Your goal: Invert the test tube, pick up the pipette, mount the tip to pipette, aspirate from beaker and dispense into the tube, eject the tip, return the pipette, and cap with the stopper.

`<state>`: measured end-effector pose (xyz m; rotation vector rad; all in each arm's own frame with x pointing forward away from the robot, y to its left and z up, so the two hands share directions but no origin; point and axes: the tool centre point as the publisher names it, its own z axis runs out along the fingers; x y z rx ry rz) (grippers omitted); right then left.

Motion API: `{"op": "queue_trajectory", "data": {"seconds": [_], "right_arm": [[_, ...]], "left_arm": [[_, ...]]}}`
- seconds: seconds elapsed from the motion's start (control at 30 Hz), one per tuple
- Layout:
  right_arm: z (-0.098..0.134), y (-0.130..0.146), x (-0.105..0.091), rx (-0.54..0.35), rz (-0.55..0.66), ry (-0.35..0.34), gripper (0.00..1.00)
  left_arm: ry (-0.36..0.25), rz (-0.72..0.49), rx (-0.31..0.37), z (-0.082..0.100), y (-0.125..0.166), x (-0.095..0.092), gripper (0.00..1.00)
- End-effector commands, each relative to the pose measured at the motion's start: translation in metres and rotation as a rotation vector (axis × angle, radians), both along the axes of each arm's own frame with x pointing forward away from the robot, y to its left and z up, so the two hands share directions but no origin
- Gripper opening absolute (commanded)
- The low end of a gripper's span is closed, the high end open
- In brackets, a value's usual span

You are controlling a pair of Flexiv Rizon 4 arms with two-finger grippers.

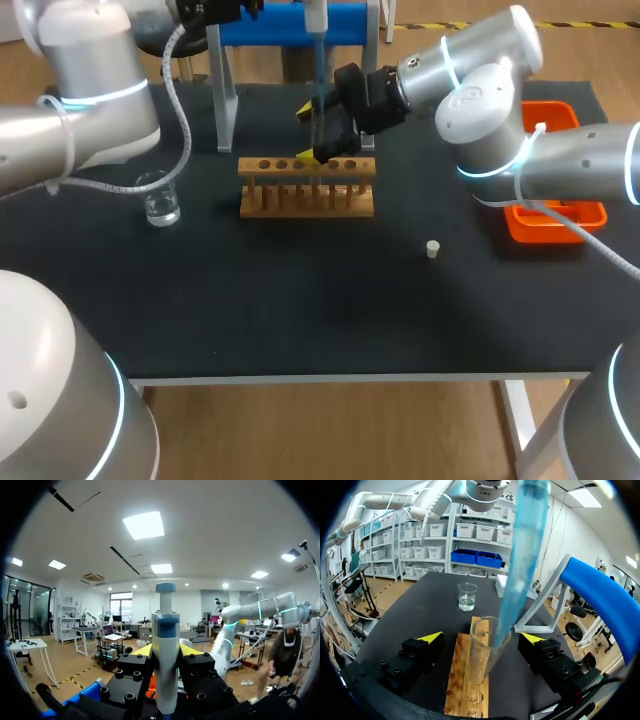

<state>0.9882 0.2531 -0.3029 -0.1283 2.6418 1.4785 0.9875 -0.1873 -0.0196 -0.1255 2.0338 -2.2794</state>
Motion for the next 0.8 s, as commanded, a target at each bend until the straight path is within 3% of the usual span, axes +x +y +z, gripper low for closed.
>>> {"op": "queue_trajectory", "data": {"seconds": [0.03,0.37,0.57,0.8], "right_arm": [[0.0006,-0.0006,0.0001,-0.001,0.0,0.0,1.0],[0.0006,-0.0006,0.0001,-0.001,0.0,0.0,1.0],[0.0006,-0.0006,0.0001,-0.001,0.0,0.0,1.0],[0.0006,-0.0006,0.0001,-0.001,0.0,0.0,1.0]], "left_arm": [[0.004,-0.017,0.0,-0.0016,-0.0021,0.0047,0.0],[0.046,-0.021,0.054,-0.0019,0.0003,-0.0005,0.0],[0.036,0.006,0.092,-0.001,0.0014,-0.0012,0.0],[0.0,0.041,0.067,-0.001,0.0058,-0.0015,0.0]]}}
